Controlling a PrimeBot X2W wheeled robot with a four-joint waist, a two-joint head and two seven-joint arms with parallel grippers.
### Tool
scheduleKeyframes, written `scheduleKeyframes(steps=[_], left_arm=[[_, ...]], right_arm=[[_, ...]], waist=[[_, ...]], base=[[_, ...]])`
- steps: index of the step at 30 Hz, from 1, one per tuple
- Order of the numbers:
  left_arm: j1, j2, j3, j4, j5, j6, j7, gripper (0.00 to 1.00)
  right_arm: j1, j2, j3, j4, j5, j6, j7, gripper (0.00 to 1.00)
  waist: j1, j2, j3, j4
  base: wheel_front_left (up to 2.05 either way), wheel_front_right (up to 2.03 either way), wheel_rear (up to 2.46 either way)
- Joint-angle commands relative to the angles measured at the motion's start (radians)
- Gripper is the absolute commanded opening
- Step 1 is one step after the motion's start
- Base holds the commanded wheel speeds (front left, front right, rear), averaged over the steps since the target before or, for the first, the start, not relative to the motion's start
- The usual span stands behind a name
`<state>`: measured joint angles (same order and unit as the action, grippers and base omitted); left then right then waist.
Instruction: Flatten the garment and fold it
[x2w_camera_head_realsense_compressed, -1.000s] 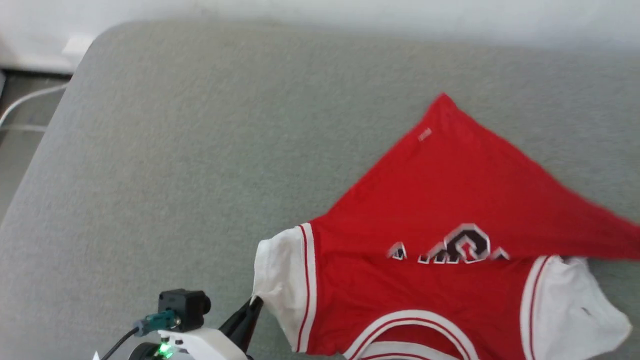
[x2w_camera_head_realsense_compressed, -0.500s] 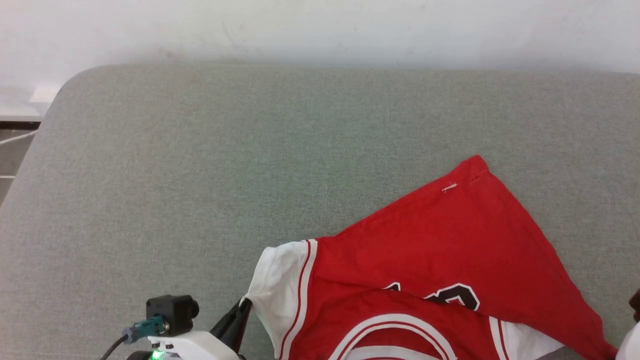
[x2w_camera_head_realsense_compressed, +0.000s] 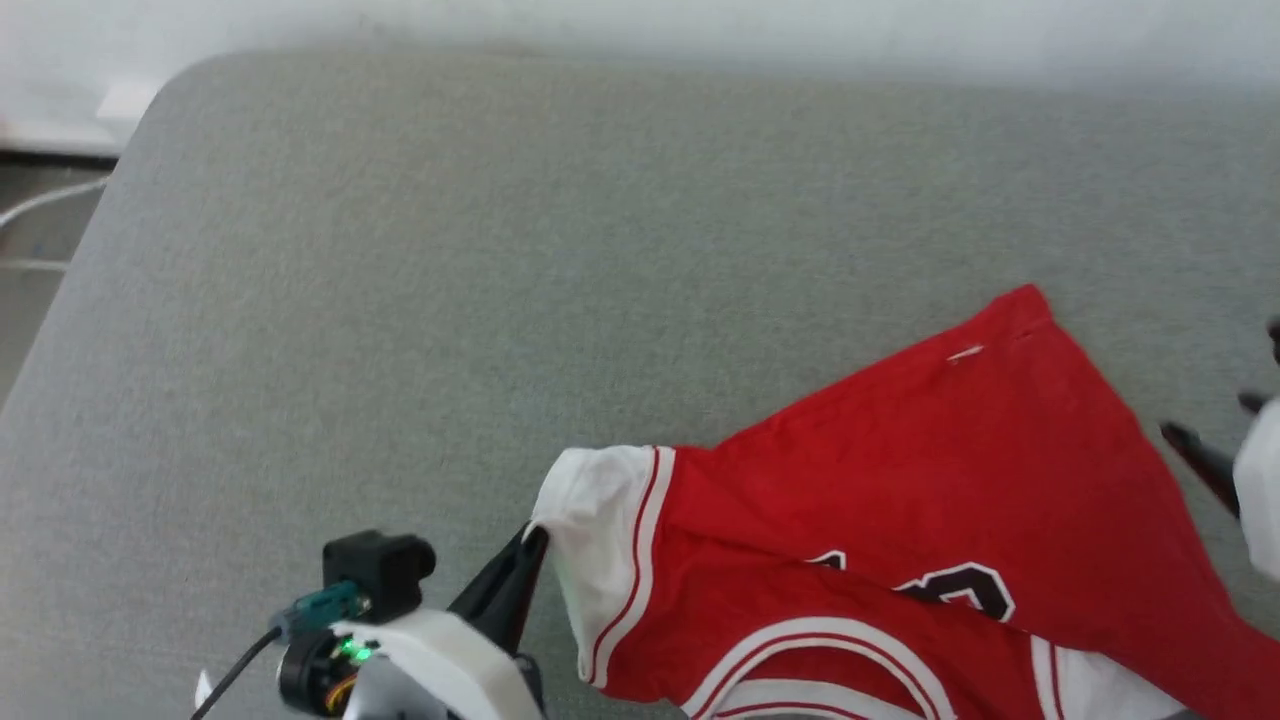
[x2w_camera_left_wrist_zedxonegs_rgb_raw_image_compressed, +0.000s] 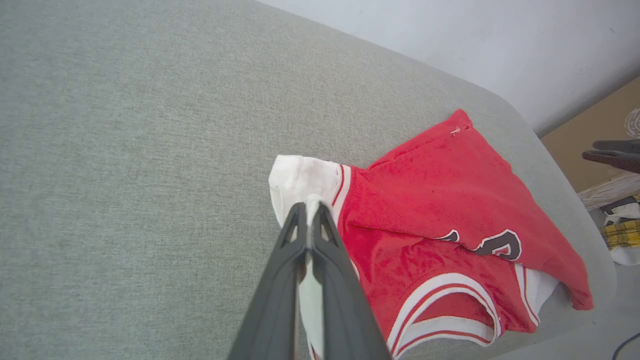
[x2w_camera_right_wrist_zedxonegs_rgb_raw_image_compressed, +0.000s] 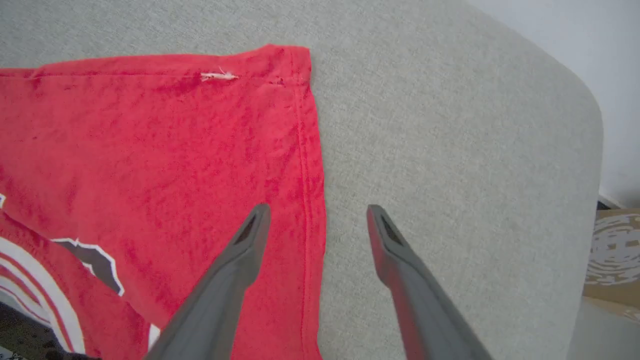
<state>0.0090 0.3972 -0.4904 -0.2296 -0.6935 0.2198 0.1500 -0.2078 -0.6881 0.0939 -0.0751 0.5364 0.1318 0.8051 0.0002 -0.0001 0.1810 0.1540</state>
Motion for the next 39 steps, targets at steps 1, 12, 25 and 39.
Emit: scheduleKeyframes(steps=[1, 12, 25, 39], left_arm=[[-0.022, -0.009, -0.005, -0.007, 0.009, -0.008, -0.003, 0.00], [-0.105, -0.092, -0.078, 0.032, 0.027, -0.042, -0.019, 0.00], [-0.142, -0.135, -0.106, 0.106, 0.025, -0.074, -0.055, 0.00], [-0.146, -0.050, -0.041, 0.062, 0.034, -0.048, -0.052, 0.00]], right_arm=[[-0.041, -0.004, 0.020, 0.005, -0.006, -0.001, 0.007, 1.00], [-0.388, -0.071, 0.272, 0.221, -0.048, -0.001, 0.079, 1.00], [-0.417, -0.140, 0.477, 0.419, 0.012, -0.001, 0.107, 0.00], [-0.521, -0.070, 0.461, 0.481, 0.004, -0.001, -0.219, 0.00]], waist=[[-0.0002, 0.0001, 0.067, 0.059], [-0.0002, 0.0001, 0.209, 0.201], [-0.0002, 0.0001, 0.242, 0.255], [-0.0002, 0.0001, 0.079, 0.127]], base=[[0.00, 0.00, 0.00], [0.00, 0.00, 0.00], [0.00, 0.00, 0.00], [0.00, 0.00, 0.00]])
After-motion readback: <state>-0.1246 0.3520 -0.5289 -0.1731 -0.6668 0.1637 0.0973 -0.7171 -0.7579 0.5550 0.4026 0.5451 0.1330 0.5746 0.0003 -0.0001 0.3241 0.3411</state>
